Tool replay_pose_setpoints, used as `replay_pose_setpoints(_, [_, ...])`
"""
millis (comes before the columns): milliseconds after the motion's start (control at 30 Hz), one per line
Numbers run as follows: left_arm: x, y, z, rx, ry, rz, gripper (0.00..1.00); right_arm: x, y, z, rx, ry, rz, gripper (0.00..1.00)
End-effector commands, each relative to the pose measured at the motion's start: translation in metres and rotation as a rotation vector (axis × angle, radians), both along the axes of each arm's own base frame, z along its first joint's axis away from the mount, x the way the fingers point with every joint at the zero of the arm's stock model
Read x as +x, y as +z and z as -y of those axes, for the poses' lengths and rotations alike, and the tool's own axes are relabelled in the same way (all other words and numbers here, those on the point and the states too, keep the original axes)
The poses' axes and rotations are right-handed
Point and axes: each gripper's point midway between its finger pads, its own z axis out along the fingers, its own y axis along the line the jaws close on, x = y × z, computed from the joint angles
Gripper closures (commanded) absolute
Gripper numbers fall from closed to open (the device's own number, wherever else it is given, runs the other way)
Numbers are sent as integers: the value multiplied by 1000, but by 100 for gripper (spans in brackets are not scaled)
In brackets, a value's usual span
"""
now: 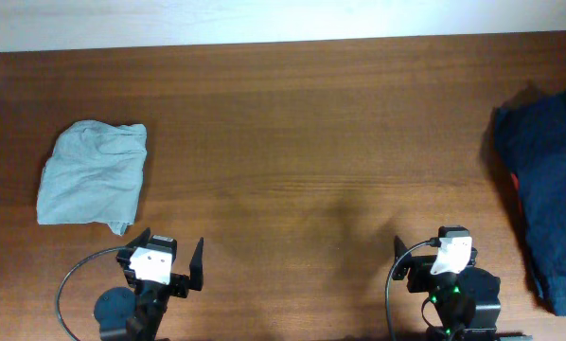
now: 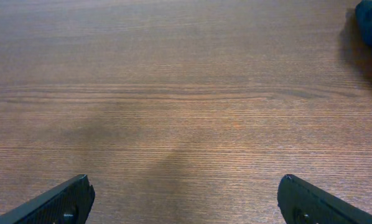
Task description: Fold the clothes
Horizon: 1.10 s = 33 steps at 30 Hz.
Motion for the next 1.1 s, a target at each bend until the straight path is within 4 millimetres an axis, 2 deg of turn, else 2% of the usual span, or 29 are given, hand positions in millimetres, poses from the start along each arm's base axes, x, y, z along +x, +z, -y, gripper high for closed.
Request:
replay_pose_setpoints(0, [-1, -23, 7, -33, -37, -100, 1, -8, -15, 10, -32, -44, -66, 1])
replay_pose_setpoints(267, [-2, -35, 6, -38, -29, -164, 1, -8, -15, 10, -32, -43, -66, 1])
replay_pose_setpoints(1067, [-1, -35, 6, -38, -30, -161, 1, -7, -14, 10, -32, -43, -62, 1])
